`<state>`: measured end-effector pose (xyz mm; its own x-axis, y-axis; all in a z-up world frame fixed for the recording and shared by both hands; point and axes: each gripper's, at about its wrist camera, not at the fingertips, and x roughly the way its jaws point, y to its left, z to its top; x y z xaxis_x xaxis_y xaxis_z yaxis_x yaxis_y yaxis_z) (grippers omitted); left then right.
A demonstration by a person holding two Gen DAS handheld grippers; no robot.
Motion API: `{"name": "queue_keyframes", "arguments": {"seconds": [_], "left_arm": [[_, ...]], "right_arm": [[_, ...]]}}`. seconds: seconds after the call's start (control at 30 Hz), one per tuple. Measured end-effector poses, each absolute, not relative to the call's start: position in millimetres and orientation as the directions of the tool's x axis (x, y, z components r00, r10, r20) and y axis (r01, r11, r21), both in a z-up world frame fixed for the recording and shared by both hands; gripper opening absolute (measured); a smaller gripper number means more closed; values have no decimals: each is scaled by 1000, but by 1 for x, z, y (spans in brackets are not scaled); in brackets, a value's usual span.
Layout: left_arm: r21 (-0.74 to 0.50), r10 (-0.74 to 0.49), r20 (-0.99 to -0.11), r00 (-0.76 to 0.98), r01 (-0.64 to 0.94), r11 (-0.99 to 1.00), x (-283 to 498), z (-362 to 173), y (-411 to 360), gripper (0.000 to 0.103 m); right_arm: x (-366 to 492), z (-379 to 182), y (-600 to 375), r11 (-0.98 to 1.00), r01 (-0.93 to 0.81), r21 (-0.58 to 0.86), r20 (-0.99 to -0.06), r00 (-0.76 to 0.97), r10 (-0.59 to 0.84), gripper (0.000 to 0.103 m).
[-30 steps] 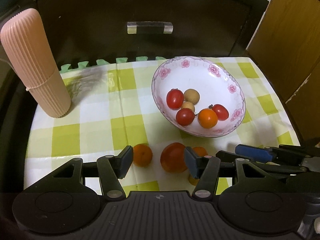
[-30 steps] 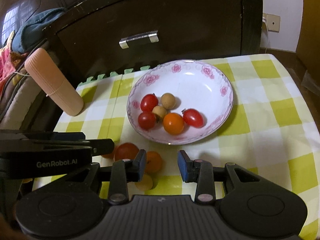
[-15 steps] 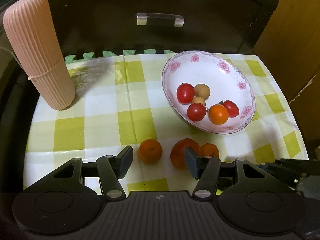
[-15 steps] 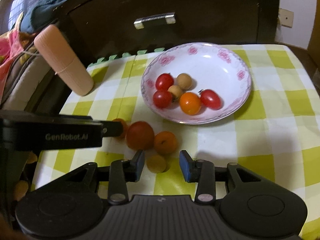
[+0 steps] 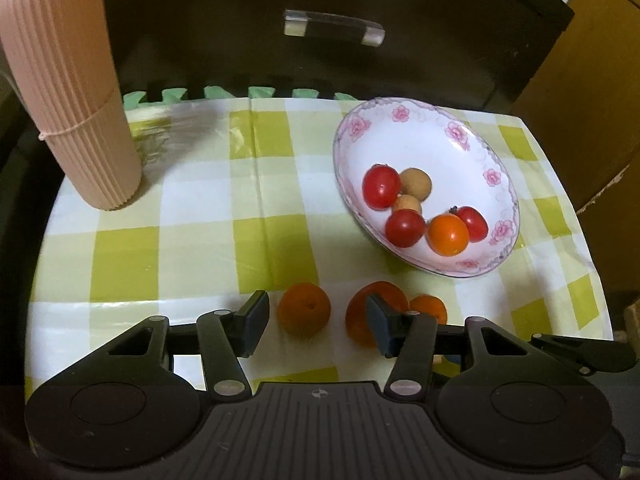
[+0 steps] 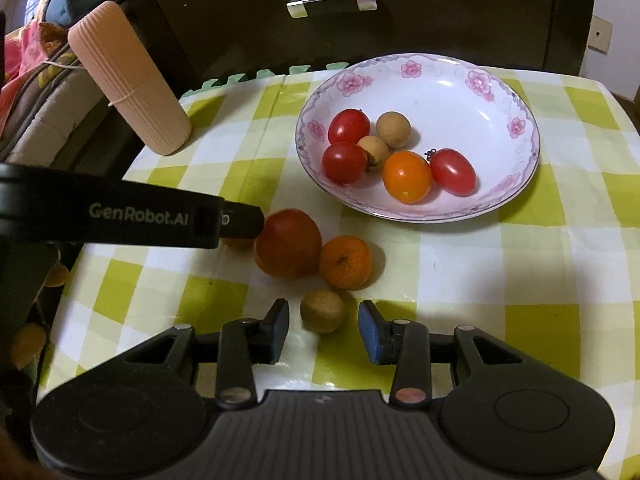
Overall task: Organize fruits
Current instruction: 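Move both grippers back toward the remaining fruit, then grasp an orange mandarin with the left gripper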
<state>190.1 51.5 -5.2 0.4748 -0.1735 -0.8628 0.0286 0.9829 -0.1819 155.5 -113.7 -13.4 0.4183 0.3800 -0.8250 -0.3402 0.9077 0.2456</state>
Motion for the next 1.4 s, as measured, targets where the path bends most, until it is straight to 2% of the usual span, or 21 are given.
{"name": "queue_keyframes", "arguments": {"seconds": [0.53,0.67,0.73,0.9,1.33,1.4], "left_arm": [[-148,-134,-887,442,4,989,203,-27,52,56],[-125,-118,-886,449,16,992,205,-27,47,51],[-108,-105,-887,451,19,994,204,-27,46,40],[-85,-90,-889,448,30,996,201,-27,43,39],[-83,-103,-911,399,67,994,161,-27,36,39],[-85,-107,-912,395,75,994,155,-25,34,39]], "right_arm": [[159,-18,-117,907,-331,261,-821,418,389,35],[158,-18,-118,906,-327,267,-818,421,393,35],[158,-18,-118,906,-327,267,-817,421,393,35],[158,-17,-118,910,-321,262,-818,427,386,35],[145,-10,-125,910,-340,236,-826,424,373,23],[141,-9,-128,911,-339,234,-828,422,370,18]]}}
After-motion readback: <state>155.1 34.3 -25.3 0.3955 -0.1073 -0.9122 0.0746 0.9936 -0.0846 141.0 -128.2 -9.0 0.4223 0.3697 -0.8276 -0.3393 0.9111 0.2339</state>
